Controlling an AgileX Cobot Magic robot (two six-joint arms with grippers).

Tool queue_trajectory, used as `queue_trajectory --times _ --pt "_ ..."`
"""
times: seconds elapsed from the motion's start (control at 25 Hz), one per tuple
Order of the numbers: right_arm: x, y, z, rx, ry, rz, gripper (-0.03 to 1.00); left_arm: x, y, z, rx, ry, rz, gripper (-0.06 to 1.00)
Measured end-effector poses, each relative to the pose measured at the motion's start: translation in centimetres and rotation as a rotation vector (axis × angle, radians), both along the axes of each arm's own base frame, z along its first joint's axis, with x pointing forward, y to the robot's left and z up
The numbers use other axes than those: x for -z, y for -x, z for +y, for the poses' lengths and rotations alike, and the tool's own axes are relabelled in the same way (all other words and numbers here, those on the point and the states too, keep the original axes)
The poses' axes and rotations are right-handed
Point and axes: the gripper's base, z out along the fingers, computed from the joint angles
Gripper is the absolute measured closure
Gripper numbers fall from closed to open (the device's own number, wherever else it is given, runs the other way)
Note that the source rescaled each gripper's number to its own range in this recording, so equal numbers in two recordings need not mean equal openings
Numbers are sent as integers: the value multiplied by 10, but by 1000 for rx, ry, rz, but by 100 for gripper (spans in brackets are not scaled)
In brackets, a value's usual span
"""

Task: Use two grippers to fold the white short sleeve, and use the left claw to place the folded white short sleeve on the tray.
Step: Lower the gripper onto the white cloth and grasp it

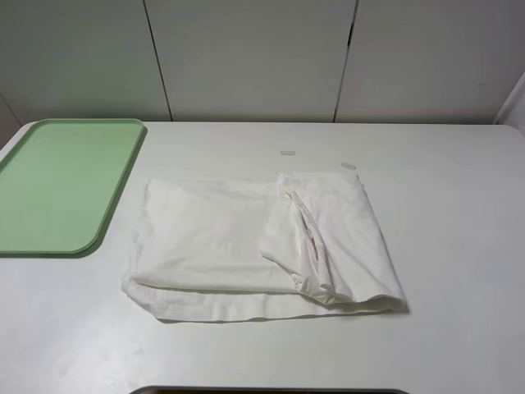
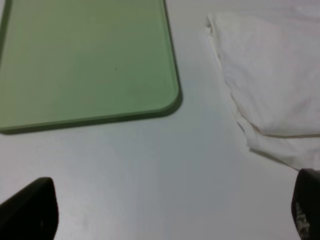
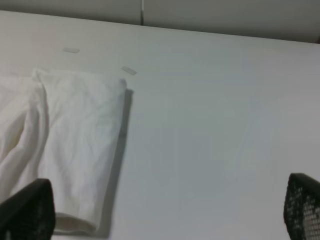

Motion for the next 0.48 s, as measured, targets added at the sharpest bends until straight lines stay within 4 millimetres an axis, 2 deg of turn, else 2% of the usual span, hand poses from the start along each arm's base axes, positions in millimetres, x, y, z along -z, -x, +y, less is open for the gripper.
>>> queue_trajectory --times 0.48 --pt "0 0 0 11 1 0 -3 0 0 0 0 0 0 2"
